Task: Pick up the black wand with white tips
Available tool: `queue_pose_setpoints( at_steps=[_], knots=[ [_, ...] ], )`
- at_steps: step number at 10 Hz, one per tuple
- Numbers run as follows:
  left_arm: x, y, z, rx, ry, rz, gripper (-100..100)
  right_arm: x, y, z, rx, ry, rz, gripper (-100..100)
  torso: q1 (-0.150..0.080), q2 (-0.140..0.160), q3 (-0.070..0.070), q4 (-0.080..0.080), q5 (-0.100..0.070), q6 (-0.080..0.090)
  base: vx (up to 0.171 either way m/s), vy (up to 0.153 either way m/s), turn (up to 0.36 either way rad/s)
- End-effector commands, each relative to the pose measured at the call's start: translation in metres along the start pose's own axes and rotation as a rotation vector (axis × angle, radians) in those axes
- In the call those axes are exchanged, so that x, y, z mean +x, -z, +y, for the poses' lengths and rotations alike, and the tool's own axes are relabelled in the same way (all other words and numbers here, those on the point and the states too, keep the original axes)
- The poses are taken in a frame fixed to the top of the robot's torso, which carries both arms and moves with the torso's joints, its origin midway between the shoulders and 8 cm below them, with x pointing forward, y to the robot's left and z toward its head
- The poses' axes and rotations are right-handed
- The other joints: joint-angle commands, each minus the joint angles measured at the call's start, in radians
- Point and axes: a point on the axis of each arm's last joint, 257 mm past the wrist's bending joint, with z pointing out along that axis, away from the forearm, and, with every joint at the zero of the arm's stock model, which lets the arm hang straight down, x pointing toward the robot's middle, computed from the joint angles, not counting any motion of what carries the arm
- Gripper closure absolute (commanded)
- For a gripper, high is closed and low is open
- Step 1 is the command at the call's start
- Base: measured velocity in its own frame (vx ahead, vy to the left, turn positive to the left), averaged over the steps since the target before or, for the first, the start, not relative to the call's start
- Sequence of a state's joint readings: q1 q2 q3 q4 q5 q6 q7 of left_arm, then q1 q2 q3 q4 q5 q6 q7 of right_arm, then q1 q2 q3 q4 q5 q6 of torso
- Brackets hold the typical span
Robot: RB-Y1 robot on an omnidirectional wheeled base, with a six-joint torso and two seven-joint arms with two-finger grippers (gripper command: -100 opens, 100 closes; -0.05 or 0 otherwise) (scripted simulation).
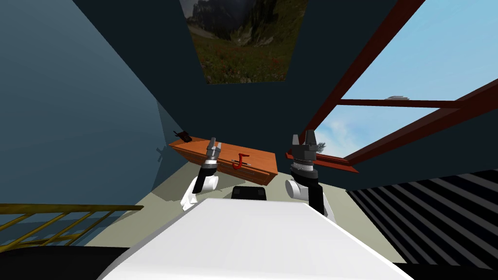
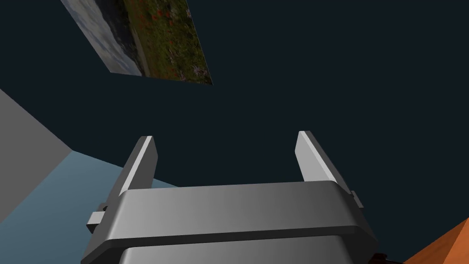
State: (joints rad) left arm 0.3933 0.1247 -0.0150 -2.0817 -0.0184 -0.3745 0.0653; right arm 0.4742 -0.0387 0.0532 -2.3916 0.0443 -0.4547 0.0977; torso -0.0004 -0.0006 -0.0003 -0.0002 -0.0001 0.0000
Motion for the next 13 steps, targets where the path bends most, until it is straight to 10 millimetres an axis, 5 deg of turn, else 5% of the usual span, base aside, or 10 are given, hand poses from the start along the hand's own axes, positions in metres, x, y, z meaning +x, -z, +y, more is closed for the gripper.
queue_pose_setpoints(
  at_steps=[1, 13],
  knots=[
    [0.007, -0.006, 0.022, -0.046, 0.018, 0.018, -100, 0.000, 0.000, 0.000, 0.000, 0.000, 0.000, 0, 0.000, 0.000, 0.000, 0.000, 0.000, 0.000, 0.000, 0.000, 0.000],
    [0.055, -0.038, 0.155, -0.367, 0.137, 0.106, -100, 0.000, 0.000, 0.000, 0.000, 0.000, 0.000, 0, 0.000, 0.000, 0.000, 0.000, 0.000, 0.000, 0.004, -0.007, -0.009]
  ],
)
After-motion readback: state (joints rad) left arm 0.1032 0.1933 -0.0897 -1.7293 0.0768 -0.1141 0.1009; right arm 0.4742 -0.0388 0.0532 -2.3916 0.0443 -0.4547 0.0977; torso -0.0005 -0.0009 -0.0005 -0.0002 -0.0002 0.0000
